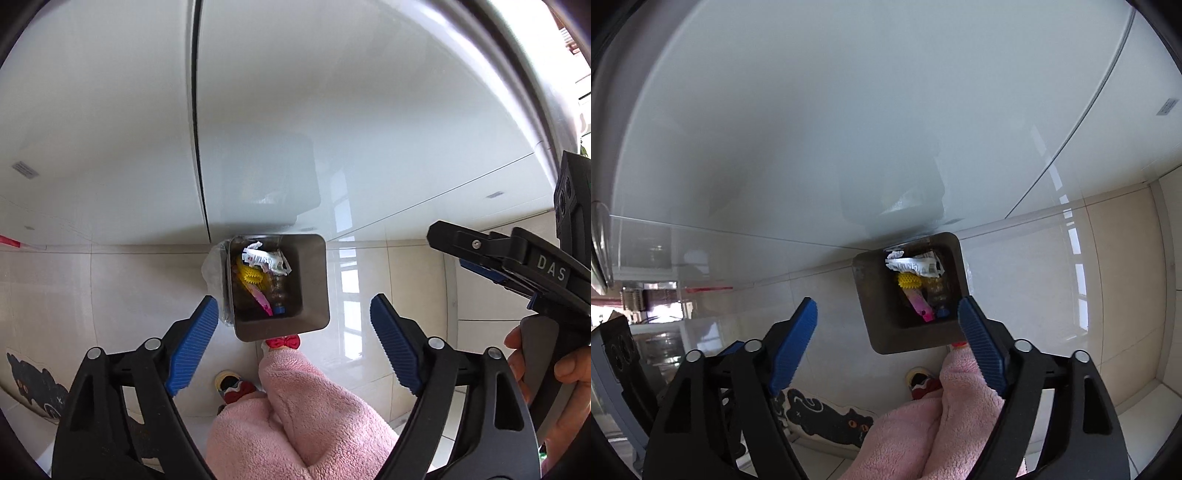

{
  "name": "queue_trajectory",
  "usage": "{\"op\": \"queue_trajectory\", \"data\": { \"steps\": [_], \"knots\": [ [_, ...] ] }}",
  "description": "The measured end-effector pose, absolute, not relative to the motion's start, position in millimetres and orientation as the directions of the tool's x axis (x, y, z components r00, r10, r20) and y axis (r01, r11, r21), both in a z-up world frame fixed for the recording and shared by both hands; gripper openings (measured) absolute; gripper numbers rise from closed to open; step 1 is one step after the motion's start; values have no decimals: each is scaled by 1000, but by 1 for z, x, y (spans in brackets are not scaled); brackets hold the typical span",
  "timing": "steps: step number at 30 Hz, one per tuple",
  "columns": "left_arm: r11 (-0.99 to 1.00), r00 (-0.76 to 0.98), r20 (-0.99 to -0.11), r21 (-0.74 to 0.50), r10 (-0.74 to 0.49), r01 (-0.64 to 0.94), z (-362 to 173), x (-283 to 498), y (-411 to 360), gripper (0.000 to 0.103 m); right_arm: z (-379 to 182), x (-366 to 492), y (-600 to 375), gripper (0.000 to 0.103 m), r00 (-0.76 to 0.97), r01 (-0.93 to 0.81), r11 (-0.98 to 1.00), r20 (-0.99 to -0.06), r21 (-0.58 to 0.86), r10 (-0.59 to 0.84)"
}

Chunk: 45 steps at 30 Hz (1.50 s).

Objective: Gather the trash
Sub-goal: 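Open both grippers over the bin, dropping the net and snack bag, then grasp the red-white snack bag with the left gripper while the right grasps white tissue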

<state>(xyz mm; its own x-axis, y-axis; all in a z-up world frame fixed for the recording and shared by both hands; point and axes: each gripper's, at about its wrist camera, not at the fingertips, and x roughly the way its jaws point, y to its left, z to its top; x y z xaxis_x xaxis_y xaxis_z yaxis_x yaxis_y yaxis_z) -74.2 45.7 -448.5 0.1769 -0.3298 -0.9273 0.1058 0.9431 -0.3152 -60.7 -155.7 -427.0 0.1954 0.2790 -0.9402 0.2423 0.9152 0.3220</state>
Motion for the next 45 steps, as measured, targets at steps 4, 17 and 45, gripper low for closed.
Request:
{"op": "queue_trajectory", "data": {
  "steps": [4, 17, 45],
  "knots": [
    [938, 248, -906, -315, -343, 147, -396, -81, 54, 85, -367, -77, -158, 100, 281, 226, 910, -917, 348, 282],
    [939, 460, -819, -282, -342, 195, -246, -42, 69, 85, -209, -56, -187, 100, 563, 155, 916, -795, 370, 226],
    [975, 539, -822, -222, -185, -4, -256, 170, 81, 85, -241, 163, -192, 69, 512, 22, 929, -802, 370, 308]
  ]
}}
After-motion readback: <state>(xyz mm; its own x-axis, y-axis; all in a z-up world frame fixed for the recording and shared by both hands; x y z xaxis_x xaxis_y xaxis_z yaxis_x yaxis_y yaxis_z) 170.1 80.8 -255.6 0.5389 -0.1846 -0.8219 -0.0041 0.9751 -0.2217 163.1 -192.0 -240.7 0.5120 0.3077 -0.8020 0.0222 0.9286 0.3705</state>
